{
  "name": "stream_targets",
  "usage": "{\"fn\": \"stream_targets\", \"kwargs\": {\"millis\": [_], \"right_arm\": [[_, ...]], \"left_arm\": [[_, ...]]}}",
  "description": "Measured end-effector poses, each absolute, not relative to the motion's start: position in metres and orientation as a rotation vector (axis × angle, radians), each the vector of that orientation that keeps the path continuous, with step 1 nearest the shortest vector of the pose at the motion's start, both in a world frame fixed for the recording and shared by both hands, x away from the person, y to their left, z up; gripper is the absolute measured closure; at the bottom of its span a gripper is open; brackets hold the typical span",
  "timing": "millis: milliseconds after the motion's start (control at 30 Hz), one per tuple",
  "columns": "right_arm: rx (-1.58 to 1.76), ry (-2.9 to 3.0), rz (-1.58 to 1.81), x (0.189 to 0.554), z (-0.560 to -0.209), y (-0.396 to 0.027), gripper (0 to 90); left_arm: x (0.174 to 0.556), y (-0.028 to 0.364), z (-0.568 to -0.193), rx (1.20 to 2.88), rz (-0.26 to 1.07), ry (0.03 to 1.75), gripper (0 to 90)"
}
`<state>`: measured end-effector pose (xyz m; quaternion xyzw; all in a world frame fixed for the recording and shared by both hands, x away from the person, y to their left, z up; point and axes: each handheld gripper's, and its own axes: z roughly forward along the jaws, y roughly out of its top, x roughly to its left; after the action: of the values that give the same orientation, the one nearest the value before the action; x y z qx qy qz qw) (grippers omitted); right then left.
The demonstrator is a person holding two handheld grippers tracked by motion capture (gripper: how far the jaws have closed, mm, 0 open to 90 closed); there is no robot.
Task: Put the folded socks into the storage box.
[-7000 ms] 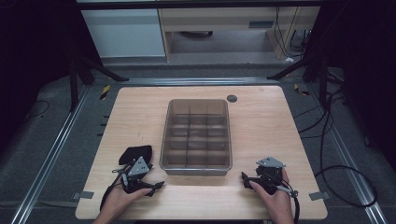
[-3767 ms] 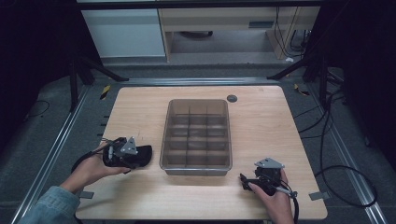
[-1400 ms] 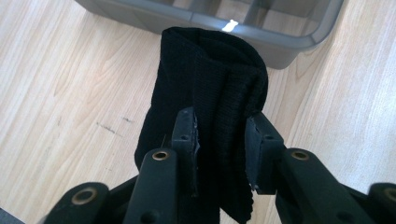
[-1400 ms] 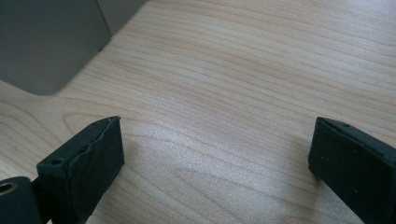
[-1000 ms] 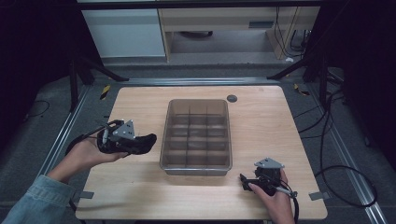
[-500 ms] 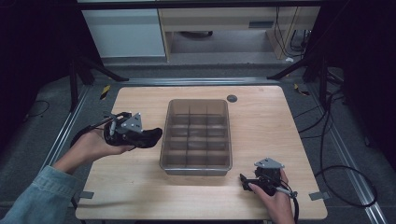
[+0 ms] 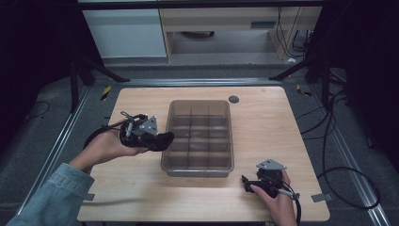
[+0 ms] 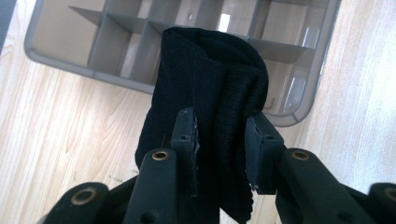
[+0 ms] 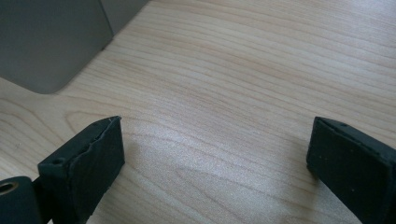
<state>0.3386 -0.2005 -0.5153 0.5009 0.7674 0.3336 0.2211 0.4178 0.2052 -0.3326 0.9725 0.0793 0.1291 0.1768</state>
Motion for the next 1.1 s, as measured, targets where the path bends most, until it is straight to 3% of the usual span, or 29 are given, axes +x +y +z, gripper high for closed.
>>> {"fn": "stream_targets", "kwargs": {"millis": [533,1100], "right_arm": [[1.388,2.118,0.919,0.339,-0.515,-0.2,4.2],[1.387,2.118,0.919,0.339,-0.515,-0.2,4.2]], "left_arm": [[0.419,0.174,-0.338,2.792,0.329,0.159,67.7],[0.416,0.142,-0.376,2.866,0.195,0.129,67.6]]}}
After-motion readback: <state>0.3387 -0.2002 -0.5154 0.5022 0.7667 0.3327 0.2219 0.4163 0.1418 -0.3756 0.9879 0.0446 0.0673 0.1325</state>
